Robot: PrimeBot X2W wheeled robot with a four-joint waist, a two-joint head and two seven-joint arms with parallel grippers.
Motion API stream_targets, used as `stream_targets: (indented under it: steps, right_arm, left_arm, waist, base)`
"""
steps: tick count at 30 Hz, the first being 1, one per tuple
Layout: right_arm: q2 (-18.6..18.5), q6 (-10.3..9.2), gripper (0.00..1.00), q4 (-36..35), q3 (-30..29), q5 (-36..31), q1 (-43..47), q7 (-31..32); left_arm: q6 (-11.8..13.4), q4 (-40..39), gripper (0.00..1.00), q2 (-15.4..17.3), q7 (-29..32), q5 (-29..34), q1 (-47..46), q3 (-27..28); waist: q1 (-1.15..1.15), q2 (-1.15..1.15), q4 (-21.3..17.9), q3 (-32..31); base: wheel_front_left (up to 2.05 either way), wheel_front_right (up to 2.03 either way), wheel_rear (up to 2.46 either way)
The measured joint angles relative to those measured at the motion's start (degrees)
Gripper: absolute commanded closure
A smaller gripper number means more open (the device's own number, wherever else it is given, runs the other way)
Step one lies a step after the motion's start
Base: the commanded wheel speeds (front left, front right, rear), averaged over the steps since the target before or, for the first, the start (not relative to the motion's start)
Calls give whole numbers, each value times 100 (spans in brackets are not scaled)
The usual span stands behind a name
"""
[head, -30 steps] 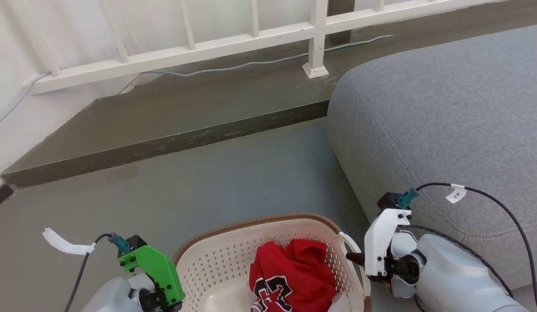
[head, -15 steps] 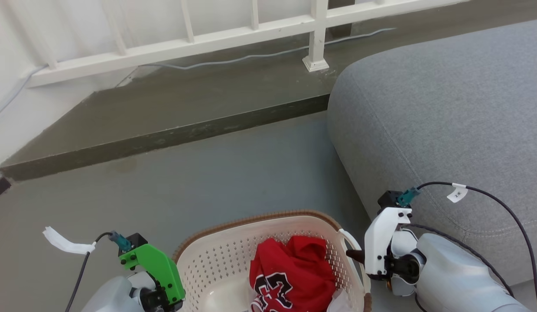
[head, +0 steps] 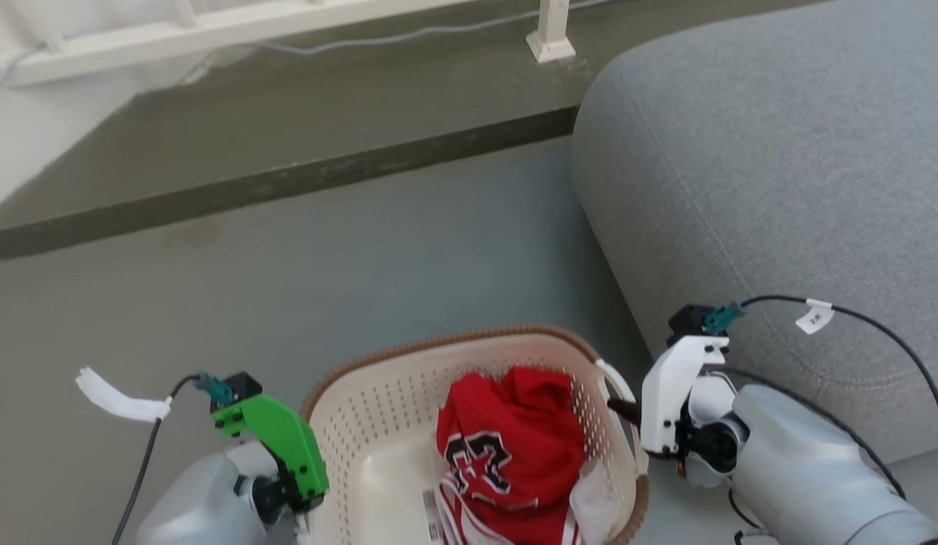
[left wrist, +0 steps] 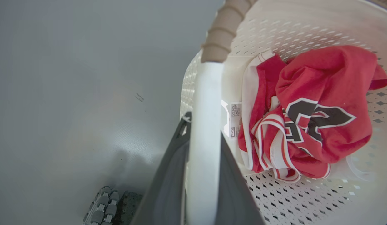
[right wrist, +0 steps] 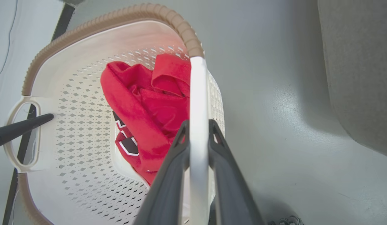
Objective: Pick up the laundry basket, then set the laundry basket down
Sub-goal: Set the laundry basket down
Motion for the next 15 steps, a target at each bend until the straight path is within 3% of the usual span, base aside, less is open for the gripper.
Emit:
stream_targets:
  steps: [15]
  right_arm:
    - [-91, -1, 100, -151, 4, -136, -609, -672]
  left_arm:
    - [316, -233, 100, 11, -591, 210, -730, -148]
  waist:
    - [0, 0, -6, 1104]
  base:
    - [0, 0, 0]
